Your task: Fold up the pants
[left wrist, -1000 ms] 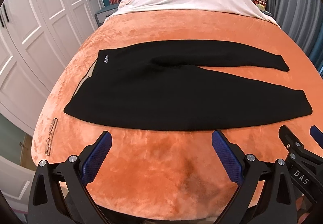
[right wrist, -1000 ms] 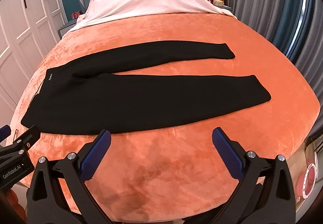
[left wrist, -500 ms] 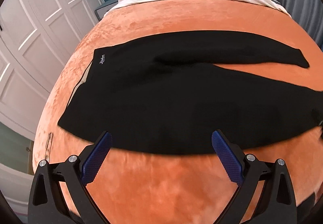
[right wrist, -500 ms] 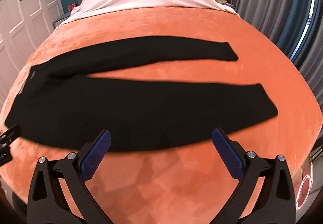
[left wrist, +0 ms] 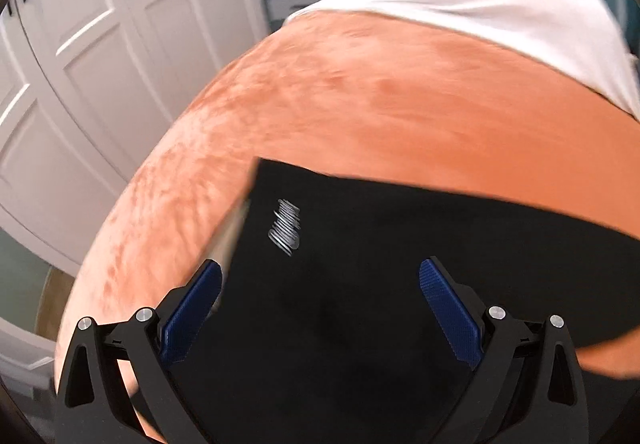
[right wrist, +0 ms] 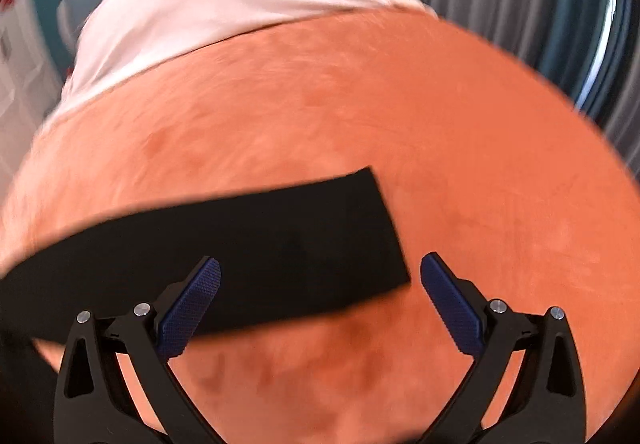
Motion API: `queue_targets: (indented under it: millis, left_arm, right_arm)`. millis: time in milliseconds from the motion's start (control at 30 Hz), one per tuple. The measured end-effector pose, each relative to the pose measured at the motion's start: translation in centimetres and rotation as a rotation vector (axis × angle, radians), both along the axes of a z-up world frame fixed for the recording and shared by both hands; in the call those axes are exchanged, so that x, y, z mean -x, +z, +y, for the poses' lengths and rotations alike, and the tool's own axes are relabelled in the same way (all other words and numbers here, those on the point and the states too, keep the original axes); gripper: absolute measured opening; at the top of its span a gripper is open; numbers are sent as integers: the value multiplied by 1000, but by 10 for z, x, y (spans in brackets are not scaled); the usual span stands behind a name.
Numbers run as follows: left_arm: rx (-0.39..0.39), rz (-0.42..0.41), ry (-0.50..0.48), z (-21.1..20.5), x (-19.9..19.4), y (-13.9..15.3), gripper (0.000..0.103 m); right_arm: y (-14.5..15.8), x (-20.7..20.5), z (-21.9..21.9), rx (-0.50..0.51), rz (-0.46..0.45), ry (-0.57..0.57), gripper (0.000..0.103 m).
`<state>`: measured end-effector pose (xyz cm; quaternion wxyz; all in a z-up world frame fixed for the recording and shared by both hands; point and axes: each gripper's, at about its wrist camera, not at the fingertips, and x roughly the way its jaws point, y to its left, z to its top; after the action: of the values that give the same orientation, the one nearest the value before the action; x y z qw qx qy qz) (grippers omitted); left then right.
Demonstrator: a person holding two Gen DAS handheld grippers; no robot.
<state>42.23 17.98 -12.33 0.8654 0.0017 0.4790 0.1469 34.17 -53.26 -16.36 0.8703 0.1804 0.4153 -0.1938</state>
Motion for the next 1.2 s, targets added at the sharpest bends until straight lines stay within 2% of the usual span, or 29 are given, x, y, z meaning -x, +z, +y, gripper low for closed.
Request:
queue_targets:
  millis: [67, 133, 267, 367, 467, 500, 533, 567, 600, 633, 667, 700, 733, 767, 833, 867, 1033, 1200]
  left_arm:
    - [-93, 16, 45, 28, -32, -11, 97]
    - [-141, 41, 64, 45, -52, -22, 97]
    - [-52, 112, 123, 84, -84, -49, 97]
    - [7, 129, 128, 96, -92, -63, 97]
    - [75, 157, 113, 101, -101, -76, 96]
    - [97, 148, 105, 100, -102, -77, 93]
    - [114, 135, 94, 100, -104, -77, 80]
    - [134, 129, 74, 99, -106, -76, 72]
    - [159, 124, 63, 98, -108, -77, 52]
    - [159, 117, 67, 95, -109, -75, 39]
    - [160, 104, 67, 94, -109, -72, 27]
    - [176, 98, 61, 93, -108, -68, 21]
    - [183, 87, 62, 94, -109, -65, 20]
    - [190, 69, 62, 94, -108, -60, 19]
    - [215, 21, 49, 93, -96, -40, 7]
    - [240, 3, 42, 95, -88, -30, 6]
    - [323, -78, -5, 106, -37, 25, 6]
    - [342, -119, -89, 109, 32, 74, 6]
  right_arm:
    - [-6, -12, -18, -61, -18, -24, 98]
    - [-16, -29, -29, -104, -5, -20, 98]
    - [-32, -53, -29, -82, 44, 7, 98]
    - [-44, -67, -18, -57, 95, 59, 98]
    - [-58, -78, -3, 10, 168, 89, 98]
    - [-61, -81, -1, 32, 178, 91, 98]
    - [-61, -82, 2, 57, 177, 92, 98]
    - [-61, -83, 5, 76, 172, 91, 98]
    - [-61, -84, 7, 85, 167, 89, 97]
    - [-60, -84, 8, 96, 164, 88, 85]
    - [-59, -84, 9, 97, 158, 93, 60]
    - [-57, -84, 9, 76, 154, 93, 50]
    - [-54, -83, 9, 67, 151, 90, 29]
    - [-49, -81, 10, 50, 142, 101, 12]
    - [-37, -78, 14, 64, 124, 114, 11]
    - [-27, -73, 17, 69, 98, 127, 10]
    - [35, -25, 24, 40, -66, 154, 10]
    - [96, 43, 40, 40, -190, 213, 8]
